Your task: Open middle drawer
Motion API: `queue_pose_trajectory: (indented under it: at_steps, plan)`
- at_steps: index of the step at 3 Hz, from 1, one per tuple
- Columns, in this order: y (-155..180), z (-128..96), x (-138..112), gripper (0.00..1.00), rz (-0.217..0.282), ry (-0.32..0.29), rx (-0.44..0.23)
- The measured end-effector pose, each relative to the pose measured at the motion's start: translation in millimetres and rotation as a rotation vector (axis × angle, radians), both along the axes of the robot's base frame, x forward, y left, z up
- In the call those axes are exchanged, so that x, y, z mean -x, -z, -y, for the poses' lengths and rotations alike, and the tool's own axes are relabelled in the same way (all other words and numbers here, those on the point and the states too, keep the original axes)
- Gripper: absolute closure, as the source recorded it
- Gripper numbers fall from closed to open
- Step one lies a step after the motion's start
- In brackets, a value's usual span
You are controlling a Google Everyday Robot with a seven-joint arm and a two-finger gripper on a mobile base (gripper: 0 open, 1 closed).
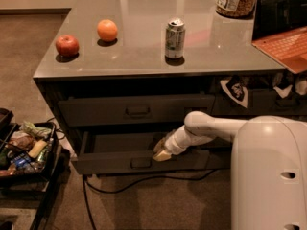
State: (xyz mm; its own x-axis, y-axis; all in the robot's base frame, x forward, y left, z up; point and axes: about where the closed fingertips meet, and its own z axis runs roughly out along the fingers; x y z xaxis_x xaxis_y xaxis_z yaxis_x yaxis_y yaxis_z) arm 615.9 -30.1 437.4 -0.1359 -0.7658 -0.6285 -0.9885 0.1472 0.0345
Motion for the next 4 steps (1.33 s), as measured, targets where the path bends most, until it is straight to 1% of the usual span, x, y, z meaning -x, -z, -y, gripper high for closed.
queue_pose_trajectory:
  at_steps: [1, 2, 3, 4]
  plan:
    - [0.6, -6.7, 24.7, 0.58, -0.058, -0.006, 0.0]
    - [-0.9, -6.8, 24.8, 0.51, -0.059, -0.006, 0.0]
    - [-0.7, -13.9, 50.4, 0.48, -0.112, -0.016, 0.003]
    - [-2.7, -13.9, 50.4, 0.29, -0.112, -0.016, 0.003]
